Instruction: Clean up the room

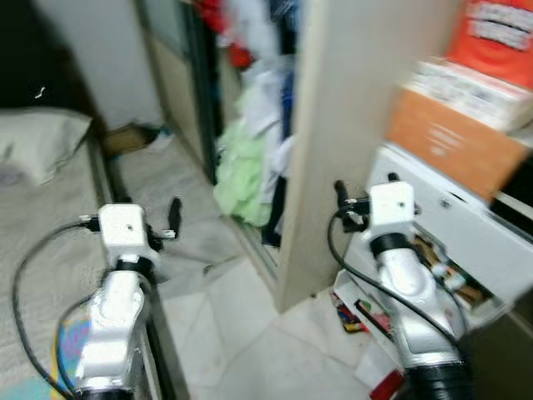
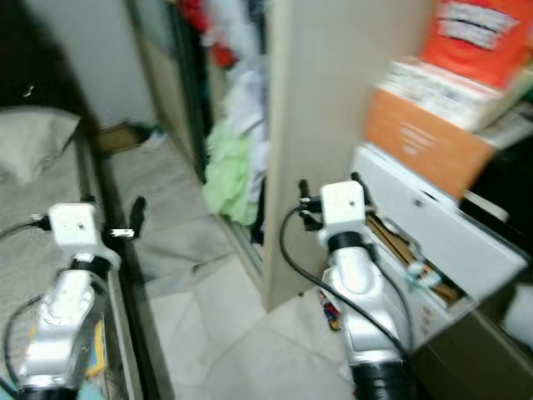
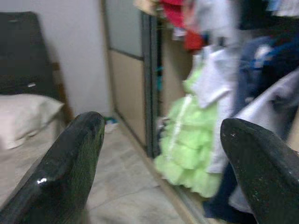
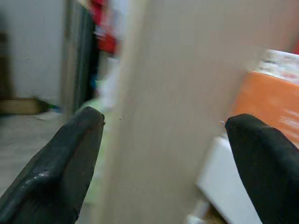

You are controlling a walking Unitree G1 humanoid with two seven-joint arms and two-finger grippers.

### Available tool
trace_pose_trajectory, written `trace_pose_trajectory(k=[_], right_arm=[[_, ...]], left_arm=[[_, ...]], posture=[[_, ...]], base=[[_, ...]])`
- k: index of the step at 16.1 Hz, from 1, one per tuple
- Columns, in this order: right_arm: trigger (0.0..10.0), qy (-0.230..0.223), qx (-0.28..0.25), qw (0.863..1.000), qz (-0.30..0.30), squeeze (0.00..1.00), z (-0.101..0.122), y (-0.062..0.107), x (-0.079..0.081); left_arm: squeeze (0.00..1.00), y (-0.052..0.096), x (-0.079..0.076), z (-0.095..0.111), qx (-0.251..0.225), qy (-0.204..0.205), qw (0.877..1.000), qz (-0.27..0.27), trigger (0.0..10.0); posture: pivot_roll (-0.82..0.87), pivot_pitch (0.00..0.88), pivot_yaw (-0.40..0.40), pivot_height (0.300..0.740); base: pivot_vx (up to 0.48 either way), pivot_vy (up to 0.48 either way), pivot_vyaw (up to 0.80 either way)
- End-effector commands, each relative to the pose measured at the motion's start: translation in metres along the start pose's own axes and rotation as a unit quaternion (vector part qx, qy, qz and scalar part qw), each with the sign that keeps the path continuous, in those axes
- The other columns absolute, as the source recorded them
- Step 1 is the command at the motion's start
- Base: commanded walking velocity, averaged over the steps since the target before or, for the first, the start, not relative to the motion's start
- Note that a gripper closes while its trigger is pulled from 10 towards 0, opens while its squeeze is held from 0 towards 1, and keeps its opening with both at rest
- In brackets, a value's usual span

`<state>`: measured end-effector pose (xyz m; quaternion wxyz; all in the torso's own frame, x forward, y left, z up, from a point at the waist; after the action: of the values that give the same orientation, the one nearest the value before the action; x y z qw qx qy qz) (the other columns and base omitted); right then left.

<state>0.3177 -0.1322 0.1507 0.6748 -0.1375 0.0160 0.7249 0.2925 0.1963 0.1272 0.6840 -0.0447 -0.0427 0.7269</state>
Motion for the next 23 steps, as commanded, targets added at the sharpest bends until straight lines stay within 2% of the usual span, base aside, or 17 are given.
trace_pose_trajectory(k=[1,13,23], right_arm=[[10.0,0.006,-0.007,1.000,0.001,0.00,0.003,-0.002,-0.002],[10.0,0.003,-0.021,1.000,0.009,0.00,0.008,-0.007,-0.001],[10.0,-0.002,-0.036,0.999,0.035,0.00,0.013,-0.012,0.007]], left_arm=[[0.00,-0.002,-0.003,0.003,-0.007,-0.001,1.000,-0.003,10.0],[0.00,-0.006,-0.006,0.005,-0.013,0.000,1.000,-0.004,10.0],[0.00,-0.008,-0.007,0.005,-0.016,-0.004,1.000,0.000,10.0]], posture=[[-0.08,0.000,-0.025,0.740],[-0.09,0.000,-0.025,0.740],[-0.09,0.000,-0.027,0.740]], base=[[0.000,0.000,0.80],[0.000,0.000,0.80],[0.000,0.000,0.80]])
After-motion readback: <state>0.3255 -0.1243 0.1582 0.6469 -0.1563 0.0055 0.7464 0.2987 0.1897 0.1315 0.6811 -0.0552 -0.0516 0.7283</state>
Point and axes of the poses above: a point about 5 cm out from each wrist's last joint towards the gripper, its own y axis pointing back from the gripper into the wrist, its own z axis along the axis of the wrist's last joint, x = y × z, the point moved 1 cm from there along -y, pointing out of the wrist towards the gripper, and after that the axes turned 2 degrees about y, right-handed, at the moved point
